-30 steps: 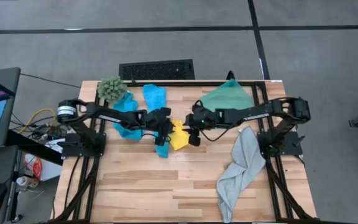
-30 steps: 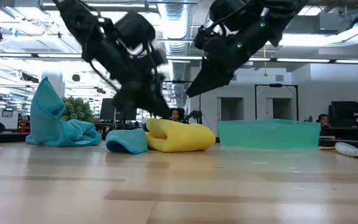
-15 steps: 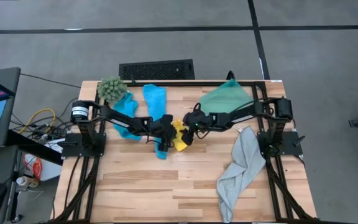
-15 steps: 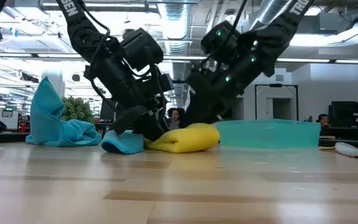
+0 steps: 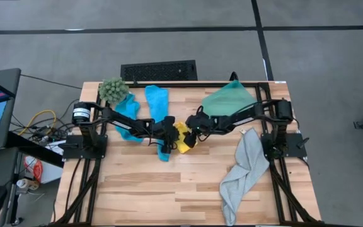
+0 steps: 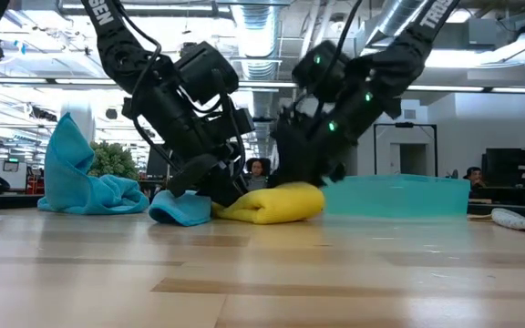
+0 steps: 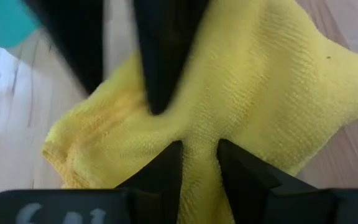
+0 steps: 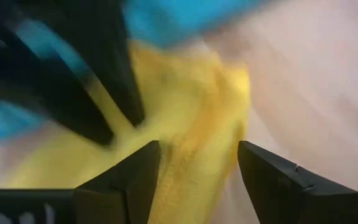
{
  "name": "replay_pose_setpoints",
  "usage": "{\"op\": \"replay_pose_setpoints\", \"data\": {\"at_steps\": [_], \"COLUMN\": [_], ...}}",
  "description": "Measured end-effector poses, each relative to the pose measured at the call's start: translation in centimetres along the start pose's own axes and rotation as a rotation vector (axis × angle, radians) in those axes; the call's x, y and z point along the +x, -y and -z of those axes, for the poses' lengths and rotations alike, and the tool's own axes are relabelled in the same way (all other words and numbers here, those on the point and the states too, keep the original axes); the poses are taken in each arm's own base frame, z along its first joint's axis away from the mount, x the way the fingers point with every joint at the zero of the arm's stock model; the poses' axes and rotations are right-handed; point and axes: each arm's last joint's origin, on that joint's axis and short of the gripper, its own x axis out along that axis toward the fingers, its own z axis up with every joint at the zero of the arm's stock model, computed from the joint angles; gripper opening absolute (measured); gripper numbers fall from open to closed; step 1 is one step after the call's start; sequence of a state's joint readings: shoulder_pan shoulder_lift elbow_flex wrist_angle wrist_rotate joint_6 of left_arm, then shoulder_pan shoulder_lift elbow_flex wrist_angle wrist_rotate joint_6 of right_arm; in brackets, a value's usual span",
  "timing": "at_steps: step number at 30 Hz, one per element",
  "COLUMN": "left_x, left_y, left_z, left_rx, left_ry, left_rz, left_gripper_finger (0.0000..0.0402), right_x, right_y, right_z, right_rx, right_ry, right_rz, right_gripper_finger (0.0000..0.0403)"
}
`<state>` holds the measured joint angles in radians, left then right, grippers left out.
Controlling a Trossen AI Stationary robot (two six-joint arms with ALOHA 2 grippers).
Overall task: Fold microfiber towels
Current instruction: Fold the yellow towel, then put the yellow towel into the blue bin
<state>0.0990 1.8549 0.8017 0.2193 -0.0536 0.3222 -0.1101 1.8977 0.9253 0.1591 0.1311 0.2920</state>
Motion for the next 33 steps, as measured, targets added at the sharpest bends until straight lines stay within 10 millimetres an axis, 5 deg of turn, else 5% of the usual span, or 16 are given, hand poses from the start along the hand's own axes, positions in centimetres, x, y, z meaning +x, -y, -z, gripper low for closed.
{"op": "replay_pose_setpoints", "data": {"at_steps": [8, 12, 20, 25, 33], "left_x": [0.0, -0.7, -6.7, -10.4, -14.7], "left_y": [0.1, 0.1, 0.1, 0.5, 1.6], "left_z": [0.0, -0.5, -2.4, -3.1, -4.0], "left_rx": [-0.004, -0.004, 0.024, -0.005, -0.074], "left_ry": [0.004, 0.003, -0.037, -0.025, 0.058], "left_rz": [-0.001, -0.035, -0.198, -0.247, -0.305], "left_gripper_finger": [0.0102, 0.0102, 0.0102, 0.0102, 0.0102], "right_x": [2.0, 1.8, 1.7, 1.5, -2.0], "right_y": [0.1, -0.2, -0.7, -0.7, 0.5], "right_z": [1.4, 1.5, 1.6, 1.4, -1.5], "right_rx": [0.091, 0.083, 0.053, 0.062, 0.088], "right_ry": [-0.053, -0.063, -0.088, -0.072, -0.003], "right_rz": [-0.014, -0.031, -0.113, -0.129, -0.14], "right_gripper_finger": [0.0236, 0.0178, 0.0019, 0.0021, 0.0018]}}
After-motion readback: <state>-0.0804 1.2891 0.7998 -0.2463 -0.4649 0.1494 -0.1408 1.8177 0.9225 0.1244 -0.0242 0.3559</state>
